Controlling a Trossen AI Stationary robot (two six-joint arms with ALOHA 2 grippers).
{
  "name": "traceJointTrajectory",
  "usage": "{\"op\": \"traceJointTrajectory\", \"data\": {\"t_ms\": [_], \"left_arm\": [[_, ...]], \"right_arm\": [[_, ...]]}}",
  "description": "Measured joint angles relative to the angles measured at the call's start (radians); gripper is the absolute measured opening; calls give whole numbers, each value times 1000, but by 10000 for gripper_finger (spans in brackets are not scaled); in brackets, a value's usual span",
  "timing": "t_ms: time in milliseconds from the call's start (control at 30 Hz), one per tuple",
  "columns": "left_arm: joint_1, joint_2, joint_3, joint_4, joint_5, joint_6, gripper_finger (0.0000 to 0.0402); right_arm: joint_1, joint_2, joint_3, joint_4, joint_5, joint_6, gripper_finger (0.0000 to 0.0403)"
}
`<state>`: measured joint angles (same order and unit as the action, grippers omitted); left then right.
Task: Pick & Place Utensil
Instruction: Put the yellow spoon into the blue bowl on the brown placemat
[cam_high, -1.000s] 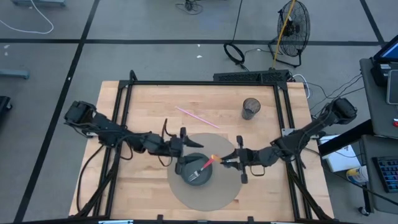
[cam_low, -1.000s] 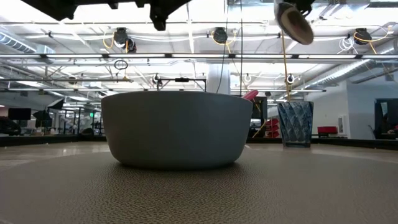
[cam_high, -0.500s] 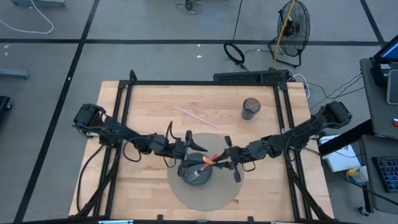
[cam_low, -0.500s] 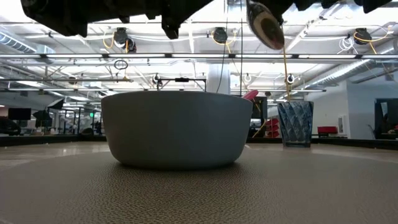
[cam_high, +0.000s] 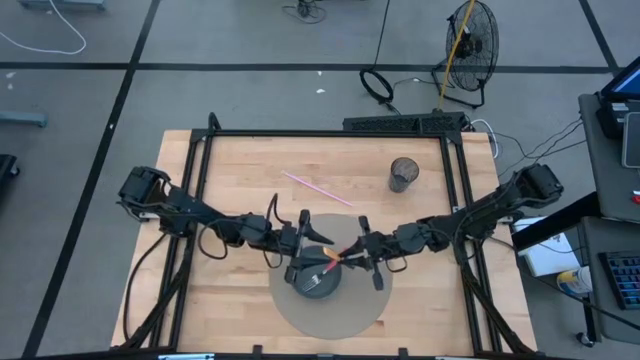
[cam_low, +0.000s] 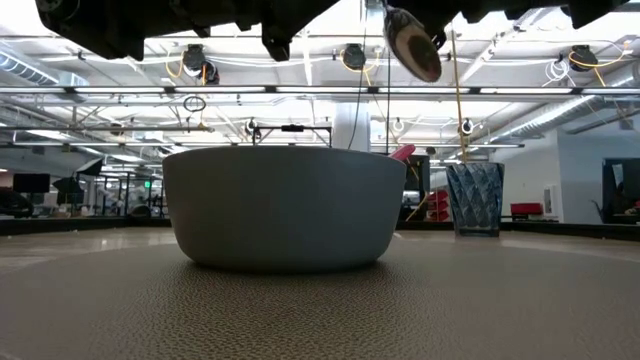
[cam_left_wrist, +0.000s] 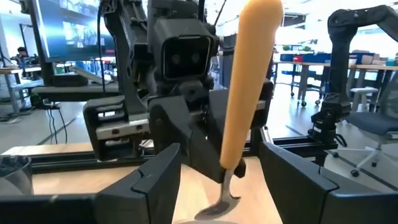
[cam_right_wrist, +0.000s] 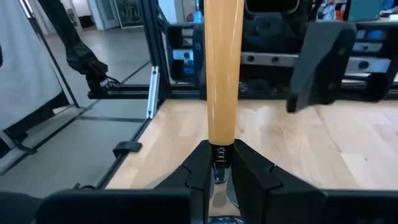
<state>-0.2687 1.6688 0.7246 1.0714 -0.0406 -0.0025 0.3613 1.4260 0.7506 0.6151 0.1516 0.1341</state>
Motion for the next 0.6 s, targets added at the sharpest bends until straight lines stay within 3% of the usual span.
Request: {"op": "traceJointTrajectory", "data": {"t_ms": [600], "left_arm": [[-2, 0, 1, 30, 24, -2, 225]], "right_arm": [[-16, 16, 0, 16, 1, -5, 39]]}}
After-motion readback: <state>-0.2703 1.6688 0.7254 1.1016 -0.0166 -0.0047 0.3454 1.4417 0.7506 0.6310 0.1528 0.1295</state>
